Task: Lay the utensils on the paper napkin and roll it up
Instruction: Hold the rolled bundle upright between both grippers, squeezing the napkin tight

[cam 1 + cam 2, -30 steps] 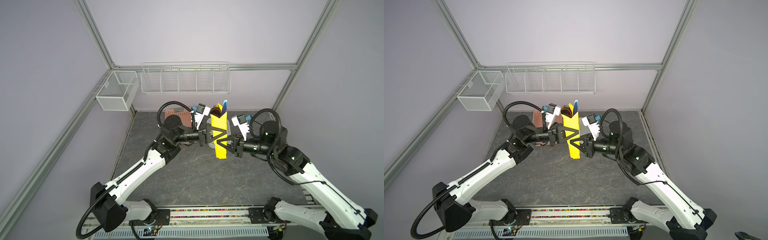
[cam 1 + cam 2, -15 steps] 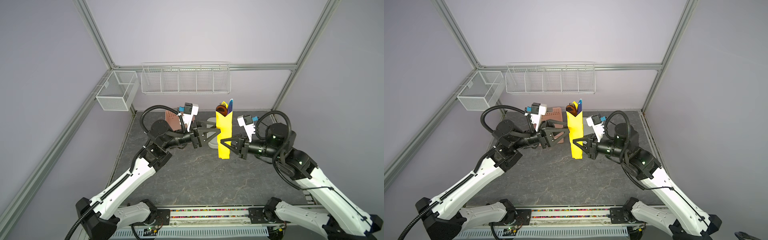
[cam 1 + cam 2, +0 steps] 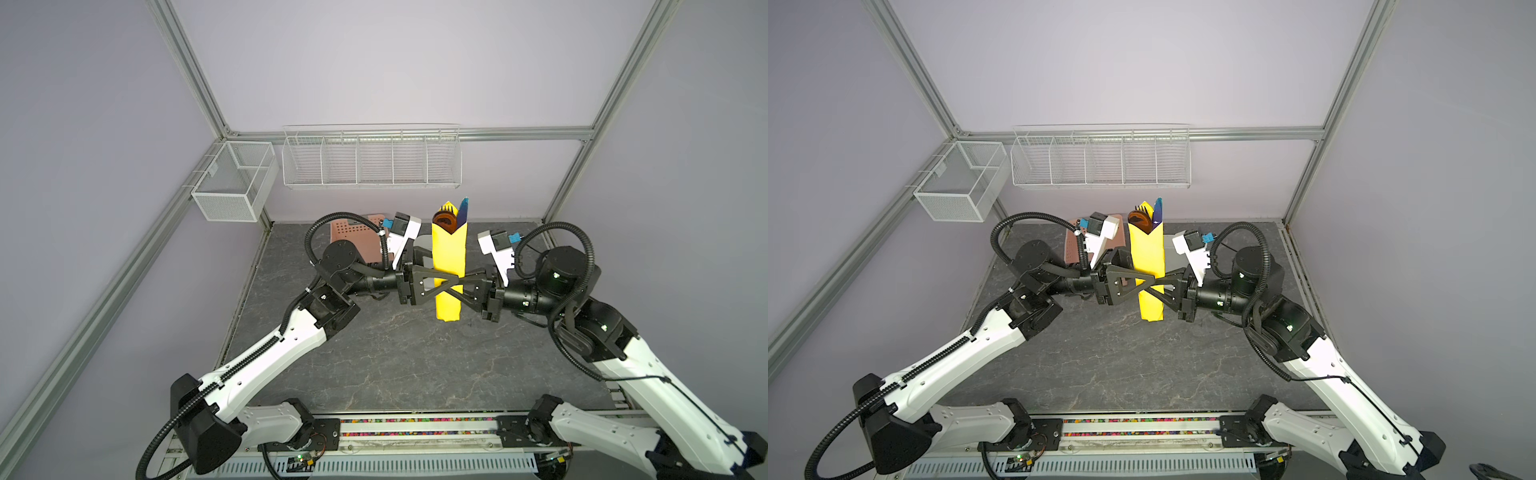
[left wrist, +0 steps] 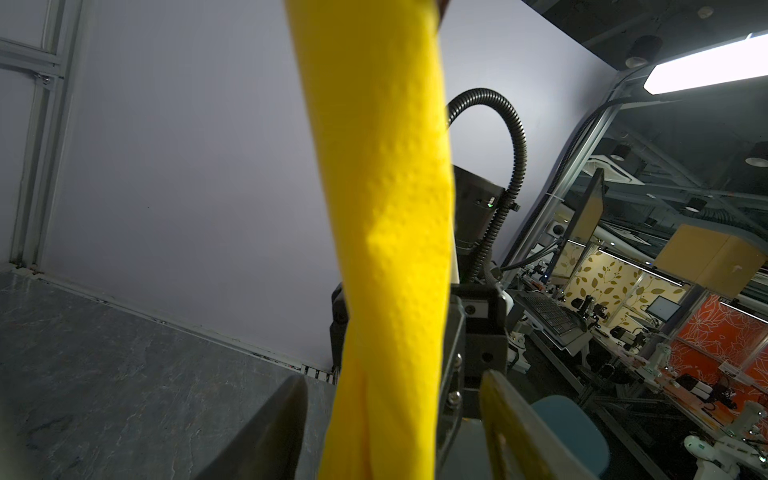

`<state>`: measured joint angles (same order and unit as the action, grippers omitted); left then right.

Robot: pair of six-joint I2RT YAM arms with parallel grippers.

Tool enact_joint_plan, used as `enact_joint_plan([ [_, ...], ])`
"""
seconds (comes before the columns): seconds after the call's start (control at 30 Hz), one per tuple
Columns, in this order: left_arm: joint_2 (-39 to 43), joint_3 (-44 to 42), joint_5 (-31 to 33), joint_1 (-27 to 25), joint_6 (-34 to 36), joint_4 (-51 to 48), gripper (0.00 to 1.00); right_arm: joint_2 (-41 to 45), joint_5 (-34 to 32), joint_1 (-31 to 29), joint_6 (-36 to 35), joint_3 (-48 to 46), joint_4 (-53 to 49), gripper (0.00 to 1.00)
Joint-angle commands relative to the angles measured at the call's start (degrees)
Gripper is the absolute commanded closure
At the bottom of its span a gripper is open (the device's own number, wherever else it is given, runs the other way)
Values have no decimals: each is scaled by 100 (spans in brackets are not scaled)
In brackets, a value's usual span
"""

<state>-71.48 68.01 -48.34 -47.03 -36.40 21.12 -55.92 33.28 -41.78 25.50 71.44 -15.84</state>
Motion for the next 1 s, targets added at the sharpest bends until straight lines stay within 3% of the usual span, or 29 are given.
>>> enact_joint_plan([
  [0.0, 2, 195, -119, -1, -46, 277, 37, -20, 249, -53, -70, -20, 390, 94],
  [0.43, -149, 235, -230, -4, -231, 379, 45, -130, 418, -146, -233, 89, 116, 94],
  [0.73, -166, 177, -476, -1, -343, 497, 62, -24, 109, -147, -334, 72, -100, 93],
  [0.97, -112, 117, -705, -1, -378, 547, 70, 104, -144, -149, -361, 63, -165, 93],
])
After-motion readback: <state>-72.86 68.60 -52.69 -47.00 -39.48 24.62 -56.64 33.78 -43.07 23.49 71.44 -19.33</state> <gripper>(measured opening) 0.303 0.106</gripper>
